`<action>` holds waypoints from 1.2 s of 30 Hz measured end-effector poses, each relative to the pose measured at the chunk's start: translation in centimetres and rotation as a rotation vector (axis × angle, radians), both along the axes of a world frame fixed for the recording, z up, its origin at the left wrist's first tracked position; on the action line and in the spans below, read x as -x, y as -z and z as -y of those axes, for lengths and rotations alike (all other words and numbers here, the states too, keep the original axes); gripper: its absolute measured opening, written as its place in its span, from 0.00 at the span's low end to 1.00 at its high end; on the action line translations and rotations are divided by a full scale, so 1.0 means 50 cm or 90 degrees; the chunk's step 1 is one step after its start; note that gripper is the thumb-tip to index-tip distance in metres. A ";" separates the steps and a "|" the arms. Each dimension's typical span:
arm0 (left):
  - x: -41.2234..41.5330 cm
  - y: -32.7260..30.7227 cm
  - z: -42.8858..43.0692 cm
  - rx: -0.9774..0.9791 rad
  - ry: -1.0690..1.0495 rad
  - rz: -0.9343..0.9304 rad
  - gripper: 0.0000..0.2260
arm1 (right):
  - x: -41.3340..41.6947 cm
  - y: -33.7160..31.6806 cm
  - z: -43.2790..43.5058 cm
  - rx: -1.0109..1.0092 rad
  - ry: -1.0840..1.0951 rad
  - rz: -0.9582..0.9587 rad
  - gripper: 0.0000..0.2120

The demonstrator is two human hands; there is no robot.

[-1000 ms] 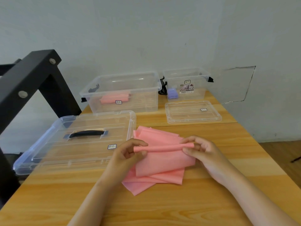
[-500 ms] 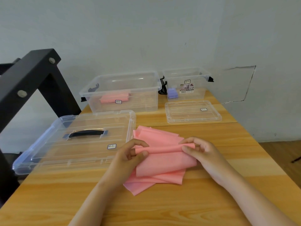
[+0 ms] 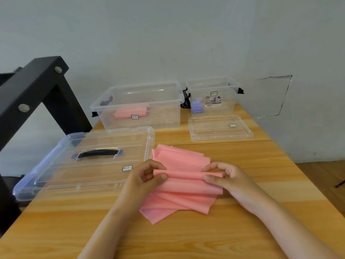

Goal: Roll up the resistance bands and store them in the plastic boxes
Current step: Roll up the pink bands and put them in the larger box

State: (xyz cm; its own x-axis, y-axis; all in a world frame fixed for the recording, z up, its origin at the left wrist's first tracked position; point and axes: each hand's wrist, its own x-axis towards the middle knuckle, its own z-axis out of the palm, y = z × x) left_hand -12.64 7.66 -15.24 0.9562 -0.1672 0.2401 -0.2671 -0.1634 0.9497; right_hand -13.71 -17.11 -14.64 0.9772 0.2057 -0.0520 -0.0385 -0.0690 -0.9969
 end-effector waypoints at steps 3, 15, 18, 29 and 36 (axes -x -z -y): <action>0.005 -0.002 0.000 -0.023 0.019 0.005 0.07 | 0.000 0.001 -0.001 -0.013 0.008 0.004 0.10; 0.002 -0.001 0.004 -0.004 0.000 -0.013 0.10 | -0.003 0.001 0.004 -0.033 0.021 -0.029 0.09; 0.006 -0.005 0.002 -0.055 0.007 0.020 0.07 | -0.003 0.002 0.003 -0.030 0.018 -0.021 0.08; 0.006 0.000 0.003 -0.032 0.001 -0.031 0.08 | -0.002 0.005 0.001 -0.023 0.011 0.012 0.10; 0.003 0.004 0.006 -0.047 0.031 -0.052 0.04 | -0.004 0.012 -0.001 0.009 0.036 0.068 0.08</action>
